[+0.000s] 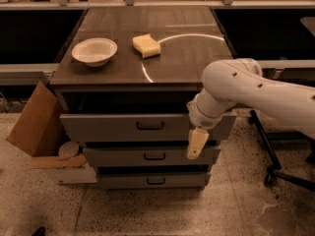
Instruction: Open top drawer
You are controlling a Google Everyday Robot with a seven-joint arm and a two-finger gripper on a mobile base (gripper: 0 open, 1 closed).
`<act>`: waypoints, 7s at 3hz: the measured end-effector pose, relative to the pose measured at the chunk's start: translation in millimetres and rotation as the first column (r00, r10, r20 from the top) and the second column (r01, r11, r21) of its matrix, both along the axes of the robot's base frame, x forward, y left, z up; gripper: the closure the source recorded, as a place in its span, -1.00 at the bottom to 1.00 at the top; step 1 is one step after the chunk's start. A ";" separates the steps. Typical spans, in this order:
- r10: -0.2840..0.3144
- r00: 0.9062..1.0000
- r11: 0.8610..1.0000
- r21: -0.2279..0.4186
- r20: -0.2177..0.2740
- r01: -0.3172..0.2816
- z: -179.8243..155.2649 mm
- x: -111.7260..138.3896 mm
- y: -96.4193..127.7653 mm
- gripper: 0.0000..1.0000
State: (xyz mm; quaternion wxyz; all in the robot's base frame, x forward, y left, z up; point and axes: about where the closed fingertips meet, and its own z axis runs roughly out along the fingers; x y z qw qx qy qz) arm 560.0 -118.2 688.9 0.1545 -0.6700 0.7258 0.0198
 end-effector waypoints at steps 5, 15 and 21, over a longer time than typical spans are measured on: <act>-0.010 0.999 0.998 0.056 -0.045 0.013 -24.0 -4.9 8.6 0.77; 0.081 0.973 0.996 0.056 -0.214 -0.071 -42.7 -72.0 16.7 0.47; 0.105 0.993 0.994 -0.006 -0.054 -0.105 80.1 -43.3 -32.2 -1.00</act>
Offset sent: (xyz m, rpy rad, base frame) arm 0.0383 0.0143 -0.0358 0.0087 0.0232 0.0050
